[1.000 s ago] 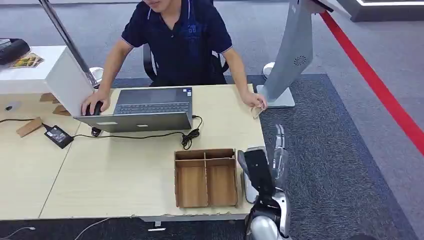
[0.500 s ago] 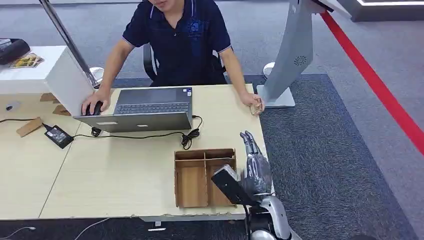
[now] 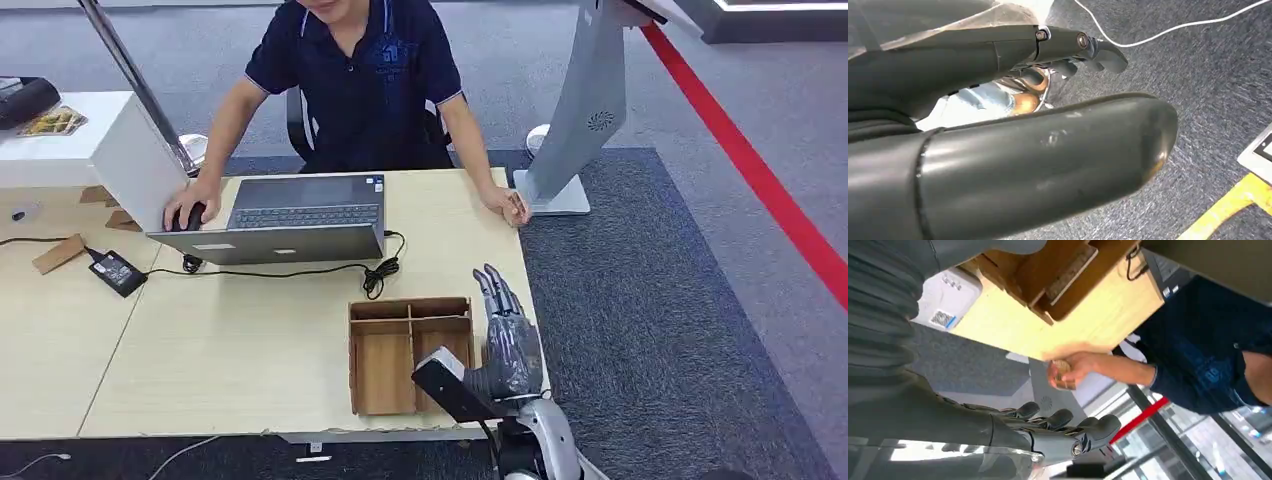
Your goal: Pass the card to the sensor for recognition and then transmit it.
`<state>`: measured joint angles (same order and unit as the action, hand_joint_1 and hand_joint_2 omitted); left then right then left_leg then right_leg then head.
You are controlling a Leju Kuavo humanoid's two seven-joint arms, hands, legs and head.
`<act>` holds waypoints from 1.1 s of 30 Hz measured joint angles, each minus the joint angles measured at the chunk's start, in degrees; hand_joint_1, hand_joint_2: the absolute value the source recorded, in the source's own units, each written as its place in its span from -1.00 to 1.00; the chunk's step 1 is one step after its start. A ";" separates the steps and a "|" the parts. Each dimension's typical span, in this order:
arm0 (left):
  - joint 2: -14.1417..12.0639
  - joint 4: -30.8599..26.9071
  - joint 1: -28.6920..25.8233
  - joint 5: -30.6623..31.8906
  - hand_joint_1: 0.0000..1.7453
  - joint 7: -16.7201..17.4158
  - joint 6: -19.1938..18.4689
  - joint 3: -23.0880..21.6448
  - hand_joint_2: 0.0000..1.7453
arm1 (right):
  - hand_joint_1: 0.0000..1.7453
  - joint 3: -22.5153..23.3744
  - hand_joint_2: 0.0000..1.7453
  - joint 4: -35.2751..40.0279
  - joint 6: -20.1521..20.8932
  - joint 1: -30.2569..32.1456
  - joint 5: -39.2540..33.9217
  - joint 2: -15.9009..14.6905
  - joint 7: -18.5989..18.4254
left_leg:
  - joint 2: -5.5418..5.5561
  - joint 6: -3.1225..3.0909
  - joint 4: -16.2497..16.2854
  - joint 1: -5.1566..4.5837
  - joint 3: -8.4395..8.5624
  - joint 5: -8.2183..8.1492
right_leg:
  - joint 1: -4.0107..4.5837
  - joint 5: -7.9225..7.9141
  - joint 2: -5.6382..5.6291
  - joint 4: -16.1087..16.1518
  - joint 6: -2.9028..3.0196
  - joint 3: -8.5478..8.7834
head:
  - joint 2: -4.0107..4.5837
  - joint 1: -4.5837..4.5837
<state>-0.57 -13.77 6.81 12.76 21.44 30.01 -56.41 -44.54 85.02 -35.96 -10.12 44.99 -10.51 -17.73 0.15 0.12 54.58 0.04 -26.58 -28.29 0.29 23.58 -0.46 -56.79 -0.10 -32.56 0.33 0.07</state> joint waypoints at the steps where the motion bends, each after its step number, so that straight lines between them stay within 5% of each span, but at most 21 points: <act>1: 0.00 0.00 0.00 0.07 -1.00 0.00 -0.02 0.00 -1.00 | -1.00 -0.15 1.00 -0.15 -0.61 -0.19 1.03 0.00 -0.37 | 0.00 0.00 0.00 0.00 0.00 0.00 | 0.00 0.00 0.00 0.00 0.00 0.00 | 0.00 0.00; 7: 0.00 0.00 0.00 0.59 -1.00 0.13 -0.02 -0.02 -1.00 | -1.00 -0.48 1.00 -1.29 -3.45 -1.23 5.33 0.28 -1.44 | 0.00 0.00 0.00 0.00 0.00 0.00 | 0.00 0.00 0.00 0.00 0.00 0.00 | 0.00 0.00; 33: -0.02 0.00 0.04 1.31 -1.00 0.74 -1.07 -0.37 -1.00 | -1.00 -0.50 1.00 -6.47 -3.54 -2.91 5.72 4.92 1.18 | 0.00 0.00 0.00 0.00 0.01 0.00 | 0.01 0.00 -0.01 0.00 0.00 0.00 | 0.00 0.02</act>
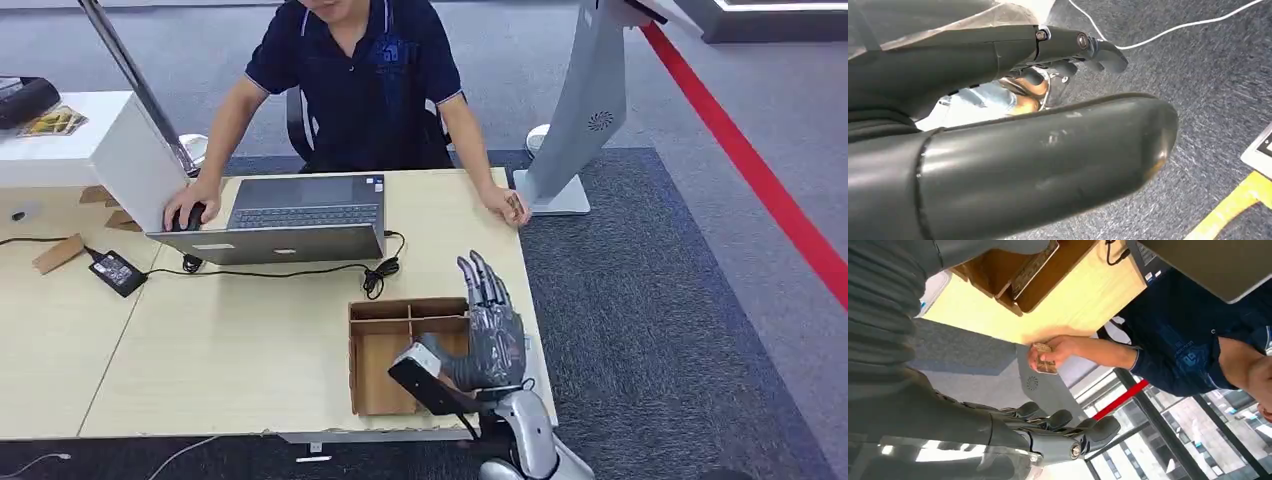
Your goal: Pass the card to the sensor for recognition and then transmit it.
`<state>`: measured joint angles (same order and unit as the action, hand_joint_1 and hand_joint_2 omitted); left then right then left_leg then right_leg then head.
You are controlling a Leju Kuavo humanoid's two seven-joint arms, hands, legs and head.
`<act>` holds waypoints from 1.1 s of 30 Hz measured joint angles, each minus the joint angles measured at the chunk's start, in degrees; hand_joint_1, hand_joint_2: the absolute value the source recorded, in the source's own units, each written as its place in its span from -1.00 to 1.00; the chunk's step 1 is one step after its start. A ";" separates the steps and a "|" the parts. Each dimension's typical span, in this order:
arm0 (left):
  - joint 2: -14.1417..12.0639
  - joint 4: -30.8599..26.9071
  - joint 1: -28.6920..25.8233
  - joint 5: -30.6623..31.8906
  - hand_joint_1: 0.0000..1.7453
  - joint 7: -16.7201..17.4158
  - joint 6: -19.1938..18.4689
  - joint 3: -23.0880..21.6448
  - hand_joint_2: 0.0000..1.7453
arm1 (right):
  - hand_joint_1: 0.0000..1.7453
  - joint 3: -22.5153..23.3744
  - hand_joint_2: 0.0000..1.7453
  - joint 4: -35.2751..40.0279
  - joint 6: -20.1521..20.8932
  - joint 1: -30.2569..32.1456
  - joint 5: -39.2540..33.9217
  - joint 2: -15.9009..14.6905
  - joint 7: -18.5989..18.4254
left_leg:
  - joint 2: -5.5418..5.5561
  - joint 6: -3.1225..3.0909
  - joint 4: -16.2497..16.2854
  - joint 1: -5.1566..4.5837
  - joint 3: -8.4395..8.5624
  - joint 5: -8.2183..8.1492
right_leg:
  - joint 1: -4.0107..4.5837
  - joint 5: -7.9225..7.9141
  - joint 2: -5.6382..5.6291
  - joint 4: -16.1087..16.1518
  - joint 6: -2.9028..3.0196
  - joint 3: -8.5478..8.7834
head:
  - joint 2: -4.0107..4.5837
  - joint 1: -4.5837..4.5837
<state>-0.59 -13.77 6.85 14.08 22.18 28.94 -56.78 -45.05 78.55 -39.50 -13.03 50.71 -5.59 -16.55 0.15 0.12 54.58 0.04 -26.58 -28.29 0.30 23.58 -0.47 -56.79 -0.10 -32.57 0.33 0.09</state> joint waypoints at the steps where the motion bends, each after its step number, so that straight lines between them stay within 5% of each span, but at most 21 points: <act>1: 0.00 0.00 0.00 0.00 -1.00 0.00 0.00 0.00 -1.00 | -1.00 0.00 1.00 -0.11 -0.02 0.00 -0.04 0.04 0.02 | 0.00 0.00 0.00 0.00 0.00 0.00 | 0.00 0.00 0.00 0.00 0.00 0.00 | 0.00 -0.02; 33: 0.00 0.00 -0.02 0.33 -1.00 -0.22 0.55 0.00 -1.00 | -1.00 2.43 1.00 -6.71 -0.04 -1.52 0.09 -1.18 -1.92 | 0.00 0.00 0.00 0.00 0.00 0.00 | 0.00 0.00 0.00 0.00 0.00 -0.01 | 0.00 0.00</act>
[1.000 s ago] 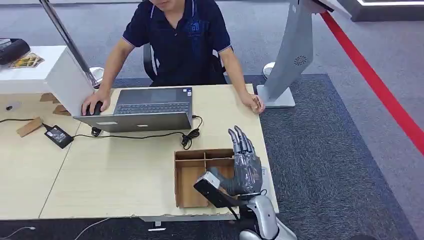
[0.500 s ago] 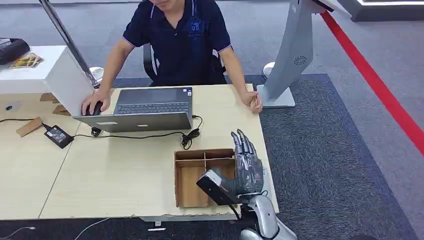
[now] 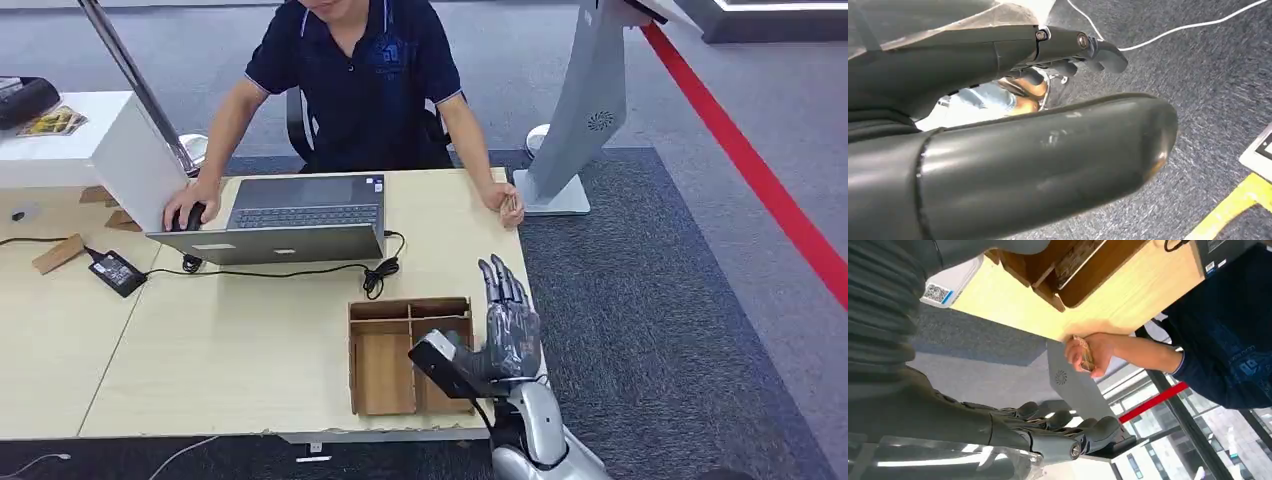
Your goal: Pass the card to the sensor for recognition and then transmit it.
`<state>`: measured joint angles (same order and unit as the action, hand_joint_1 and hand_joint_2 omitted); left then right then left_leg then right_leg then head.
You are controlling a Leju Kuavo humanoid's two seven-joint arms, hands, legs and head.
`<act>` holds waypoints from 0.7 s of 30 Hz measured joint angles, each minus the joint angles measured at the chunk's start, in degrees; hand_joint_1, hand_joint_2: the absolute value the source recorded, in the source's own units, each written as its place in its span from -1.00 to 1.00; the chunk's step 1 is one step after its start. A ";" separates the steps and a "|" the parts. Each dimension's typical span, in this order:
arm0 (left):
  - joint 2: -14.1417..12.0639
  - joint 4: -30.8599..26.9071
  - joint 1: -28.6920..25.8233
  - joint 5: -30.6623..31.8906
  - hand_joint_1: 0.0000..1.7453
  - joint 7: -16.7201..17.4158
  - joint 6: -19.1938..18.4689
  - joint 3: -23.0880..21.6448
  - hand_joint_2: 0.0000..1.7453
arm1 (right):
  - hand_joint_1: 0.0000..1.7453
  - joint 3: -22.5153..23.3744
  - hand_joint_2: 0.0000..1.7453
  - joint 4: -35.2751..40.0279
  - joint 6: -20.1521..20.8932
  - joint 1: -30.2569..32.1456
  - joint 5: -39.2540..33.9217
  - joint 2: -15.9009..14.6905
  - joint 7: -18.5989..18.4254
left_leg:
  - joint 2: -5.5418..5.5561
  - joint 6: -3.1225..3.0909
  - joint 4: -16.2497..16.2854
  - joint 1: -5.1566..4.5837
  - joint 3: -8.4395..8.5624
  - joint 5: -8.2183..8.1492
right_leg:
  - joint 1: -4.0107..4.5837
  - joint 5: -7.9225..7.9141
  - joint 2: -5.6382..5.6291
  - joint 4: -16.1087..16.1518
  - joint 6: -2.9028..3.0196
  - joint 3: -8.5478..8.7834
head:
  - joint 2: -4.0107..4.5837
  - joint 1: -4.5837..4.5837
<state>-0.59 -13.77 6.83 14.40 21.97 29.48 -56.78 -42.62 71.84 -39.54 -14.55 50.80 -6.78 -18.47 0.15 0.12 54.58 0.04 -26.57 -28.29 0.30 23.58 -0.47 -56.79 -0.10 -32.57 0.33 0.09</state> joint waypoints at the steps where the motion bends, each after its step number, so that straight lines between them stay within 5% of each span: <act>1: 0.00 0.00 0.00 0.02 -1.00 -0.02 0.00 0.00 -1.00 | -1.00 0.09 1.00 -0.02 0.00 -0.10 0.15 0.00 0.00 | 0.00 0.00 0.00 0.00 0.00 0.00 | 0.00 0.00 0.00 0.00 0.00 0.00 | 0.00 -0.02; 21: 0.00 0.00 0.02 1.05 -1.00 -0.33 -0.55 -0.09 -1.00 | -1.00 0.09 1.00 -1.42 0.00 -2.47 0.13 1.16 1.01 | 0.00 0.00 0.00 0.00 -0.01 0.00 | 0.00 0.00 0.00 0.00 0.00 0.00 | 0.00 -0.02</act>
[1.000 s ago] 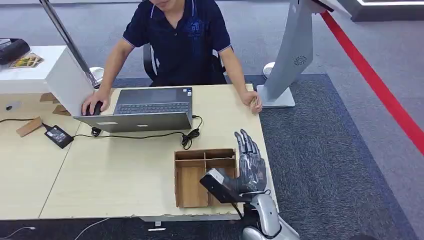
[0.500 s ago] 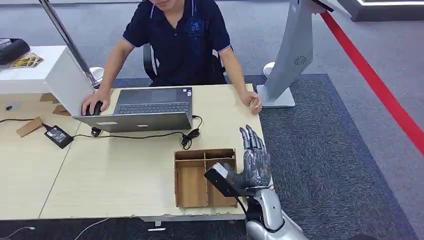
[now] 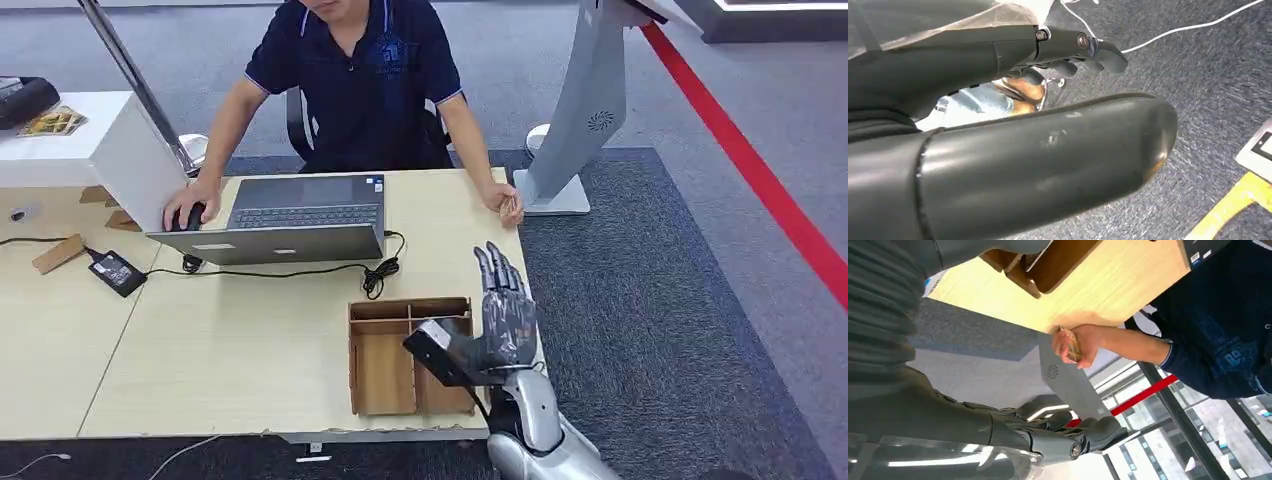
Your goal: Pass the card to the sensor for recognition and then transmit it.
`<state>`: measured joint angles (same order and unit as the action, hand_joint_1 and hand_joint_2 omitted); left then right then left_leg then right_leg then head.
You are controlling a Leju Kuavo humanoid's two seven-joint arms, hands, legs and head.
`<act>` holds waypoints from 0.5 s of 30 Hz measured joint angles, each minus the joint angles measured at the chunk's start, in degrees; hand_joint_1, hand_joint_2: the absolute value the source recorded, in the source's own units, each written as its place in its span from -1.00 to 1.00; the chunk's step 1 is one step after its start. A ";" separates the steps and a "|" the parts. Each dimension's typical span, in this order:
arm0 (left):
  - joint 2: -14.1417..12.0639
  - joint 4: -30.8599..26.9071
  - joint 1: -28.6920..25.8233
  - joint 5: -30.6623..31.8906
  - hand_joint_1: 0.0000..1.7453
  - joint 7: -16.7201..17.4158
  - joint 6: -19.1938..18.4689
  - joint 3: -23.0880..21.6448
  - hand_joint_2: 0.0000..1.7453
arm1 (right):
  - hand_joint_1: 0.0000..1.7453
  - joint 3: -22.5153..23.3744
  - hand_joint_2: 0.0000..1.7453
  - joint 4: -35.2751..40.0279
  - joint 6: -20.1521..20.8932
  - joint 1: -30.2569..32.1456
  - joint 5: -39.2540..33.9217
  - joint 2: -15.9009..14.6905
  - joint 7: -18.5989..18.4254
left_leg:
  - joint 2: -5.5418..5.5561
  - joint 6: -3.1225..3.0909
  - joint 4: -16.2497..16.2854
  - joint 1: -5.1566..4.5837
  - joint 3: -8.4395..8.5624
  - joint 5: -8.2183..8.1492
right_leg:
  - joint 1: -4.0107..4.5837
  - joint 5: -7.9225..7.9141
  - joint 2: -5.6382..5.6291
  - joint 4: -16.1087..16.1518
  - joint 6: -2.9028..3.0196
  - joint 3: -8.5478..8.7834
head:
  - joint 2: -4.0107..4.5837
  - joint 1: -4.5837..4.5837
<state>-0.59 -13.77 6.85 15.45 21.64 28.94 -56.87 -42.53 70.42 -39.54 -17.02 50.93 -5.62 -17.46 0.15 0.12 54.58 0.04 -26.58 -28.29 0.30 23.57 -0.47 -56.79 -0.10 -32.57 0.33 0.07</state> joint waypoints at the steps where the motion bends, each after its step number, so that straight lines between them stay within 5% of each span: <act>1: 0.00 0.00 0.00 0.00 -1.00 0.00 0.00 -0.04 -1.00 | -1.00 -0.02 1.00 -0.13 -0.02 -0.10 -0.02 0.07 0.04 | 0.00 0.00 0.00 0.00 0.00 0.00 | 0.00 0.00 0.00 0.00 0.00 0.00 | 0.00 0.00; 15: 0.00 0.00 0.00 0.35 -1.00 0.00 -0.13 -0.48 -1.00 | -1.00 -0.96 1.00 -2.25 0.00 -0.44 -2.12 1.16 0.81 | 0.00 0.00 0.00 0.00 -0.01 0.00 | 0.00 0.00 0.00 0.00 0.00 0.00 | 0.00 0.00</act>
<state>-0.59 -13.77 6.85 15.80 21.64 28.81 -57.35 -43.50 68.17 -39.54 -17.46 48.81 -4.46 -16.65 0.15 0.12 54.58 0.04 -26.59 -28.29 0.30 23.58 -0.47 -56.79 -0.10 -32.58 0.33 0.07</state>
